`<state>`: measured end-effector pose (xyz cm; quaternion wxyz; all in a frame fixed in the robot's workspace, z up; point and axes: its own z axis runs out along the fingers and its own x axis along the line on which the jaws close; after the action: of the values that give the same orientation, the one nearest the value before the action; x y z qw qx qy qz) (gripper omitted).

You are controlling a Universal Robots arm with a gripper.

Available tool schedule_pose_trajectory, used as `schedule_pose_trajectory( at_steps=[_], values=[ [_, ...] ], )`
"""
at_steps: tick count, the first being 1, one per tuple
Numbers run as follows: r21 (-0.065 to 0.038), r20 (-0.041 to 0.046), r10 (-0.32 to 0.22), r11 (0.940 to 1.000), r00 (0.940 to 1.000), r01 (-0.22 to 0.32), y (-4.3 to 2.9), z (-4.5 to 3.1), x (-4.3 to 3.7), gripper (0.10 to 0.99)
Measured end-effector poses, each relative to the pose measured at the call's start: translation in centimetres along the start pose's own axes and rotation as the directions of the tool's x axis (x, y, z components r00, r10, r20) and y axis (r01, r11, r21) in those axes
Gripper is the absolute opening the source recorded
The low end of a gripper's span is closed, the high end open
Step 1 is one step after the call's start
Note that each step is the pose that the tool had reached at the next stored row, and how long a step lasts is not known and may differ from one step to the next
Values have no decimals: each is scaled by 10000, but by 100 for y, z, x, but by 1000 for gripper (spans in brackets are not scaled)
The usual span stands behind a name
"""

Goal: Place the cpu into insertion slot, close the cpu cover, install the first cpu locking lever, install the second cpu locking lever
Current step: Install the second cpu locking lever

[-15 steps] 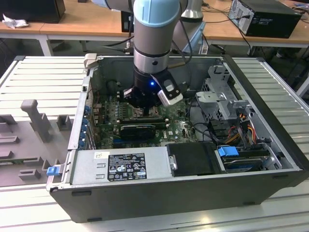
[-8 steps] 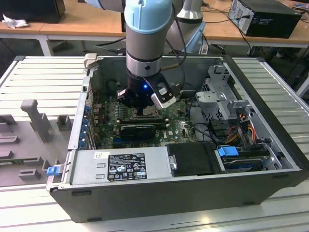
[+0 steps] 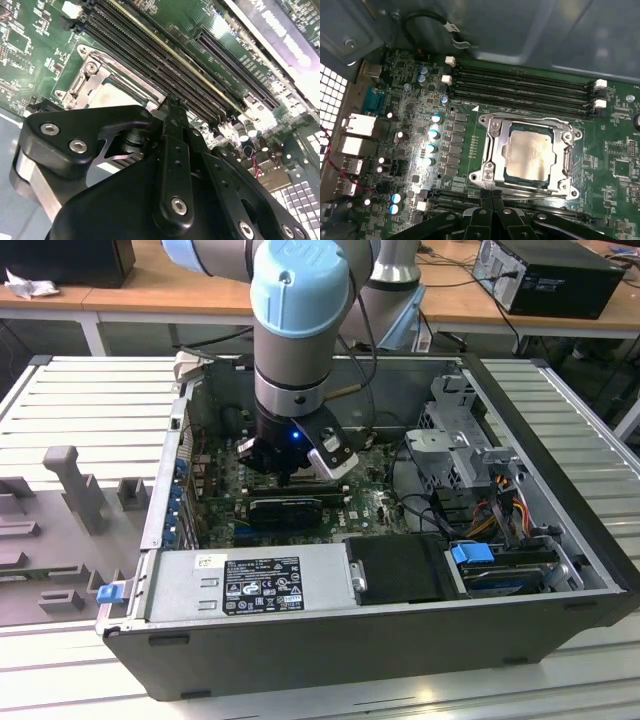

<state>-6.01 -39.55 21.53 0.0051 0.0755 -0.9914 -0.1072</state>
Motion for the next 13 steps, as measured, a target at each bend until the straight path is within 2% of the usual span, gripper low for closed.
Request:
schedule_pose_trajectory(
  at_steps=[4,5,7,10,11,12,13],
  values=[
    [-172,22,-28,9998,10000,28,-5,45,34,106],
    [-242,32,-34,9997,10000,35,-4,67,77,106],
    [-334,45,-39,9994,10000,40,-21,85,99,106],
    [-810,119,-46,9967,9999,56,-61,92,149,106],
    [-955,141,-47,9954,9999,60,-108,111,164,106],
    [-1050,157,-48,9945,9999,64,-116,128,165,106],
    [-1101,164,-49,9939,9999,67,-120,139,165,106]
  ],
)
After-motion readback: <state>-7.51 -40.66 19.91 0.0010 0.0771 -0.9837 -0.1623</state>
